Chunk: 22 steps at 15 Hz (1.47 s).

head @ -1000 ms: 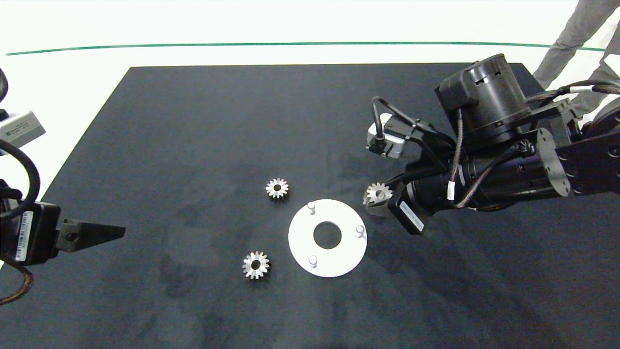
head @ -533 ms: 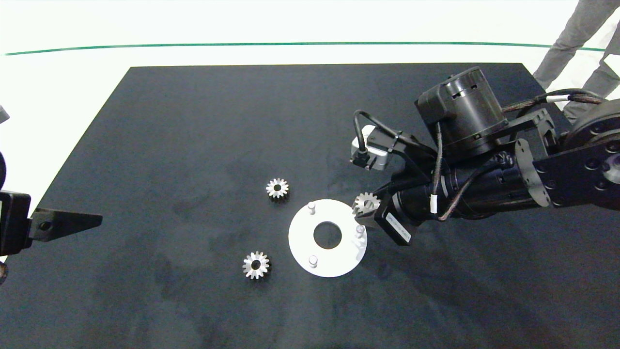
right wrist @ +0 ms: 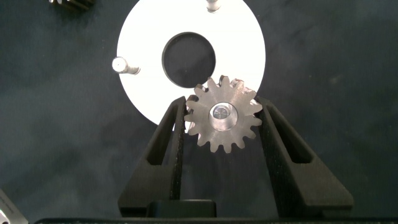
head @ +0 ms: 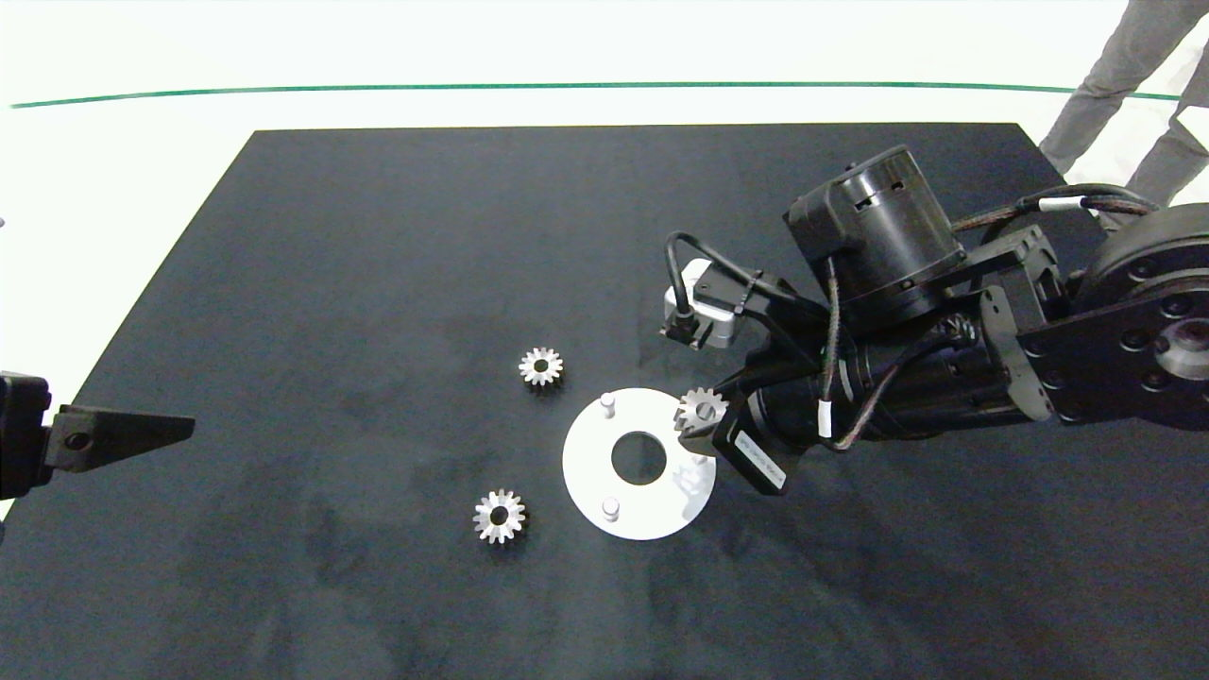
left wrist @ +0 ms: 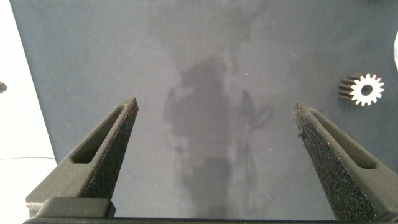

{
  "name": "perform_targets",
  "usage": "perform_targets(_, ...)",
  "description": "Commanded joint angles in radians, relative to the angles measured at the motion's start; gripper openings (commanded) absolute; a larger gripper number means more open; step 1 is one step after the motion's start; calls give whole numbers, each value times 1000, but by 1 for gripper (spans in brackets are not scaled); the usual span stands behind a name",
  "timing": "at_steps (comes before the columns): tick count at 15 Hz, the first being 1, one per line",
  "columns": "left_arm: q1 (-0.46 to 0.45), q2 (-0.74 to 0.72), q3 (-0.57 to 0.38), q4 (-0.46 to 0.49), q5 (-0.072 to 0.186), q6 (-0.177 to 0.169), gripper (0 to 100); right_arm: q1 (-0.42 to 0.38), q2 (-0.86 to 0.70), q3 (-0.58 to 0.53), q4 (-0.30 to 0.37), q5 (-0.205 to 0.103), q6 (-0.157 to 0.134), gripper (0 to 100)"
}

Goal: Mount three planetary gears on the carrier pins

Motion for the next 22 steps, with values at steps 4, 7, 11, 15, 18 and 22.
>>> perform_targets(4,-2,1,2,4,0,1,100,0,14,8,2,-6,-3,19)
perform_targets(7,-2,3,3,4,0,1,100,-6,22,15,2,-6,-1,19)
perform_targets(11,-2,1,5,4,0,1,100,-6,31,11,-3,-13,-3,19)
perform_targets(15,-2,-2,5,4,0,1,100,-4,39,12,-3,-32,-3,19)
perform_targets(18,-3,-2,5,4,0,1,100,-3,37,18,-3,-33,-3,19)
perform_targets(22,-2,-2,3,4,0,1,100,-4,39,18,-3,-39,-3,19)
